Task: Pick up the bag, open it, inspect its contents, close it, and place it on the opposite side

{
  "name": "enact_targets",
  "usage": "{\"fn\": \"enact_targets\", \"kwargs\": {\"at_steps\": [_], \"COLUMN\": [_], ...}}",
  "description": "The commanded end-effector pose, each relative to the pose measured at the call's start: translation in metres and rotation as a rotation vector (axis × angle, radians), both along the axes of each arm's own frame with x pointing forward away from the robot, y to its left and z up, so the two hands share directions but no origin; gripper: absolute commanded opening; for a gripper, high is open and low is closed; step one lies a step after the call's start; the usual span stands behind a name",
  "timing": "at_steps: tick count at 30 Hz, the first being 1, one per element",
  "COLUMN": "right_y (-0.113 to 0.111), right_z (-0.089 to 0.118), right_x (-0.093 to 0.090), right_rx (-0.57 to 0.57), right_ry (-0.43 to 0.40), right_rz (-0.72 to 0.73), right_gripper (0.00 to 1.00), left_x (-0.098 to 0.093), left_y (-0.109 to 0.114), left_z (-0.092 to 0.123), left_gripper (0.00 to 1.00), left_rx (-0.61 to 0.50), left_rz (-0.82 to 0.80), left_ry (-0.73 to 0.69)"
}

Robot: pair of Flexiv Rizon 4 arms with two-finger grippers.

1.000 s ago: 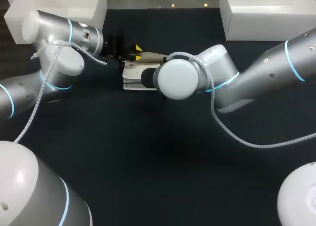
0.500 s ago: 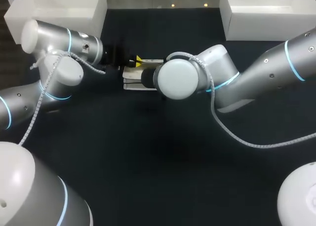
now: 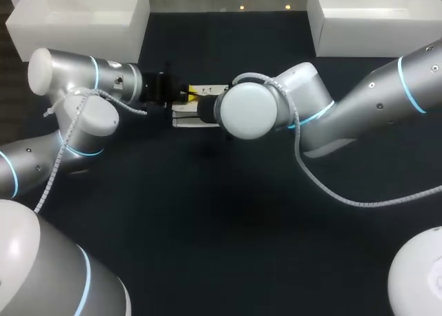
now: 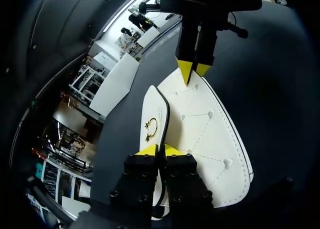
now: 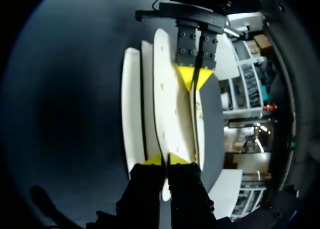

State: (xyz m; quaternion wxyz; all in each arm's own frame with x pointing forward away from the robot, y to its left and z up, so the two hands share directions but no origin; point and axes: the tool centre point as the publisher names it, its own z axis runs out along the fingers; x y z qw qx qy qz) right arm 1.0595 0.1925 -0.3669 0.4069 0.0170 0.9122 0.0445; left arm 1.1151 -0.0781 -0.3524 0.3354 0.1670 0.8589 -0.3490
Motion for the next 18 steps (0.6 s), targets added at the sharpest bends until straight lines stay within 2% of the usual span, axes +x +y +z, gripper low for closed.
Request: {"fn": "enact_targets", "kwargs": {"at_steps": [1, 8, 9, 10, 11, 13, 14, 15, 16, 18], "right_y": [0.000, 0.000, 0.000, 0.000, 0.000, 0.000, 0.000, 0.000, 0.000, 0.000], "right_z": [-0.001, -0.001, -0.001, -0.001, -0.001, -0.001, -0.001, -0.001, -0.001, -0.001], "right_x": [0.000, 0.000, 0.000, 0.000, 0.000, 0.000, 0.000, 0.000, 0.000, 0.000], "right_rx": [0.002, 0.002, 0.002, 0.002, 0.002, 0.002, 0.002, 0.002, 0.002, 0.002], "right_ry": [-0.004, -0.004, -0.004, -0.004, -0.004, -0.004, -0.004, -0.004, -0.004, -0.004], "right_rz": [0.000, 0.000, 0.000, 0.000, 0.000, 0.000, 0.000, 0.000, 0.000, 0.000], "right_gripper": [0.00, 0.00, 0.00, 0.00, 0.00, 0.00, 0.00, 0.00, 0.00, 0.00], "left_x": [0.001, -0.009, -0.009, -0.008, -0.008, -0.007, -0.006, -0.006, -0.005, -0.005], "left_y": [0.000, 0.002, 0.002, 0.002, 0.002, 0.001, 0.001, 0.001, 0.000, -0.001], "left_z": [-0.004, 0.005, 0.007, 0.008, 0.009, 0.012, 0.013, 0.014, 0.015, 0.016], "left_gripper": [0.00, 0.00, 0.04, 0.33, 0.35, 0.31, 0.20, 0.05, 0.00, 0.00], "left_rx": [-0.013, -0.006, -0.005, -0.005, -0.005, -0.005, -0.006, -0.006, -0.003, 0.017], "left_rz": [-0.036, -0.065, -0.065, -0.065, -0.064, -0.061, -0.061, -0.061, -0.062, -0.070], "left_ry": [-0.015, -0.034, -0.034, -0.035, -0.036, -0.040, -0.039, -0.037, -0.034, -0.031]}}
